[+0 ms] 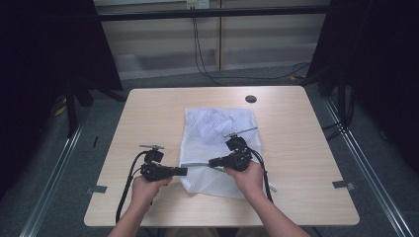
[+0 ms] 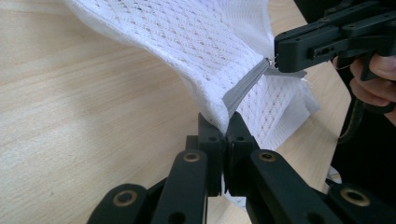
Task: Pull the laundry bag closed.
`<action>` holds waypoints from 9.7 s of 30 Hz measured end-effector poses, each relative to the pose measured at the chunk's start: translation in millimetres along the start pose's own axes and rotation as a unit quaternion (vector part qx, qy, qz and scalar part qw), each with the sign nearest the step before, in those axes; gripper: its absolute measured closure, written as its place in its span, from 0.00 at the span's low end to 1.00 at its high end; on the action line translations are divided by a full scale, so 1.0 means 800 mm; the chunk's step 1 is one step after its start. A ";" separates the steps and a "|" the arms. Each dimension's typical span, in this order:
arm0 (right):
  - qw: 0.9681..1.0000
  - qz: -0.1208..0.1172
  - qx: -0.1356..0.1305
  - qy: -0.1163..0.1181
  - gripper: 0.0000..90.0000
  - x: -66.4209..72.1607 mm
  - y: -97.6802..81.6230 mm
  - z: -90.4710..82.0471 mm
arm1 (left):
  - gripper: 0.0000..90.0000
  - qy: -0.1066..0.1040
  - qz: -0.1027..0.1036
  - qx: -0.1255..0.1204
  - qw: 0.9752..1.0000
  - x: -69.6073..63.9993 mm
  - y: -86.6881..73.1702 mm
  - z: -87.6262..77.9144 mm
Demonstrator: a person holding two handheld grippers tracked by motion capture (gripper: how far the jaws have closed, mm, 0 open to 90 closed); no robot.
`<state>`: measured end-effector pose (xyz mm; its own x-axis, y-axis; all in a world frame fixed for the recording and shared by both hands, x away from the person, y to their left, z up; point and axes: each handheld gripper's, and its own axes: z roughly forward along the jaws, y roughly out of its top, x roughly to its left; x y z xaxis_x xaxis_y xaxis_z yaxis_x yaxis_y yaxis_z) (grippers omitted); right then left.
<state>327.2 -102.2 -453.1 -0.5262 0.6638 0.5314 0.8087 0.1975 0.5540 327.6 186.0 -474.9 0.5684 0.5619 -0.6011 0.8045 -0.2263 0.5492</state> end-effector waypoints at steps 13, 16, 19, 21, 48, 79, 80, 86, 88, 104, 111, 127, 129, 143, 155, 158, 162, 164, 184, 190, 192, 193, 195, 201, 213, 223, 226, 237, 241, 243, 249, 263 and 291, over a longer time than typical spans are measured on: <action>1.000 0.003 0.004 -0.001 0.97 -0.001 -0.002 -0.003 | 0.98 0.000 -0.001 0.003 1.000 0.000 0.000 0.001; 1.000 0.003 0.005 -0.007 0.97 -0.004 -0.003 -0.004 | 0.98 0.001 -0.002 0.002 1.000 0.001 0.000 -0.001; 1.000 0.005 0.001 -0.005 0.97 -0.006 -0.004 -0.006 | 0.98 0.000 -0.002 0.000 1.000 0.001 0.000 -0.001; 1.000 0.006 0.003 -0.006 0.97 -0.006 -0.004 -0.008 | 0.98 -0.001 -0.002 0.001 1.000 0.001 0.000 0.000; 1.000 0.006 -0.001 -0.012 0.97 -0.015 -0.009 -0.017 | 0.98 0.000 -0.004 -0.001 1.000 0.001 0.000 -0.002; 1.000 0.007 0.005 -0.014 0.97 -0.018 -0.011 -0.020 | 0.98 0.000 -0.004 0.002 1.000 0.000 0.000 -0.001; 1.000 0.007 0.005 -0.015 0.97 -0.020 -0.011 -0.021 | 0.98 -0.001 -0.006 0.003 1.000 0.001 0.000 -0.002; 1.000 0.012 0.001 -0.012 0.97 -0.024 -0.013 -0.027 | 0.98 -0.003 -0.004 0.002 1.000 0.001 0.001 -0.002; 1.000 0.012 0.000 -0.012 0.97 -0.025 -0.013 -0.027 | 0.98 -0.003 -0.005 0.002 1.000 0.001 0.001 -0.002; 1.000 0.009 0.004 -0.014 0.97 -0.028 -0.015 -0.031 | 0.98 -0.007 -0.006 0.004 1.000 0.002 0.001 -0.002; 1.000 0.013 0.003 -0.015 0.97 -0.030 -0.016 -0.033 | 0.98 -0.006 -0.006 0.002 1.000 0.002 0.001 -0.002; 1.000 0.019 -0.005 -0.021 0.97 -0.041 -0.021 -0.047 | 0.98 -0.006 -0.012 0.000 1.000 0.002 0.001 -0.003; 0.999 0.019 -0.003 -0.026 0.97 -0.042 -0.022 -0.048 | 0.98 -0.008 -0.016 -0.001 1.000 0.002 0.001 -0.003; 0.999 0.023 -0.005 -0.027 0.97 -0.048 -0.024 -0.054 | 0.98 -0.007 -0.016 -0.001 1.000 0.002 0.001 -0.003; 0.999 0.021 -0.005 -0.030 0.97 -0.049 -0.025 -0.056 | 0.98 -0.006 -0.012 0.003 1.000 0.002 0.001 -0.003; 0.999 0.024 -0.003 -0.034 0.97 -0.051 -0.027 -0.057 | 0.98 -0.009 -0.013 0.002 1.000 0.004 0.001 -0.005; 0.999 0.024 -0.006 -0.034 0.97 -0.054 -0.029 -0.060 | 0.98 -0.012 -0.016 0.001 1.000 0.003 0.001 -0.004; 0.999 0.025 -0.006 -0.033 0.97 -0.054 -0.029 -0.061 | 0.98 -0.014 -0.019 0.000 1.000 0.002 0.001 -0.004; 0.999 0.027 -0.010 -0.039 0.97 -0.061 -0.032 -0.069 | 0.98 -0.012 -0.018 0.002 1.000 0.003 0.001 -0.004; 0.999 0.033 -0.010 -0.042 0.97 -0.065 -0.035 -0.074 | 0.98 -0.011 -0.016 0.003 1.000 0.003 0.001 -0.005; 0.998 0.031 -0.010 -0.045 0.97 -0.067 -0.036 -0.076 | 0.98 -0.010 -0.017 0.002 1.000 0.003 0.001 -0.005; 0.998 0.034 -0.010 -0.046 0.97 -0.068 -0.036 -0.077 | 0.98 -0.010 -0.017 0.002 1.000 0.004 0.001 -0.005; 0.998 0.036 -0.012 -0.044 0.97 -0.070 -0.037 -0.080 | 0.98 -0.010 -0.018 0.001 1.000 0.003 0.001 -0.005; 0.998 0.037 -0.014 -0.047 0.97 -0.074 -0.039 -0.085 | 0.98 -0.013 -0.019 0.002 1.000 0.003 0.001 -0.004; 0.997 0.045 -0.019 -0.060 0.97 -0.084 -0.046 -0.098 | 0.98 -0.008 -0.016 0.001 1.000 0.004 0.001 -0.006; 0.997 0.046 -0.019 -0.063 0.97 -0.087 -0.048 -0.104 | 0.98 -0.008 -0.017 0.001 1.000 0.004 0.001 -0.006; 0.997 0.046 -0.019 -0.063 0.97 -0.089 -0.050 -0.107 | 0.98 -0.009 -0.018 0.002 1.000 0.003 0.001 -0.005; 0.996 0.047 -0.020 -0.073 0.97 -0.094 -0.053 -0.114 | 0.98 -0.010 -0.019 0.002 1.000 0.004 0.001 -0.006; 0.996 0.051 -0.022 -0.073 0.97 -0.097 -0.054 -0.118 | 0.98 -0.011 -0.020 0.002 1.000 0.004 0.001 -0.005; 0.996 0.051 -0.022 -0.073 0.97 -0.097 -0.054 -0.119 | 0.98 -0.011 -0.022 0.003 1.000 0.003 0.001 -0.004; 0.996 0.051 -0.022 -0.074 0.97 -0.098 -0.055 -0.121 | 0.98 -0.010 -0.019 0.002 1.000 0.004 0.001 -0.006; 0.995 0.053 -0.024 -0.077 0.97 -0.102 -0.058 -0.125 | 0.98 -0.012 -0.023 0.004 1.000 0.003 0.001 -0.005; 0.995 0.056 -0.025 -0.084 0.97 -0.106 -0.061 -0.128 | 0.98 -0.011 -0.021 0.002 1.000 0.003 0.001 -0.006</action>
<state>305.6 -242.0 -459.3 -0.3787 0.7913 0.4801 0.8437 0.0819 0.5305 328.3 191.1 -473.0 0.5375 0.5535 -0.6362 0.8284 -0.2056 0.5210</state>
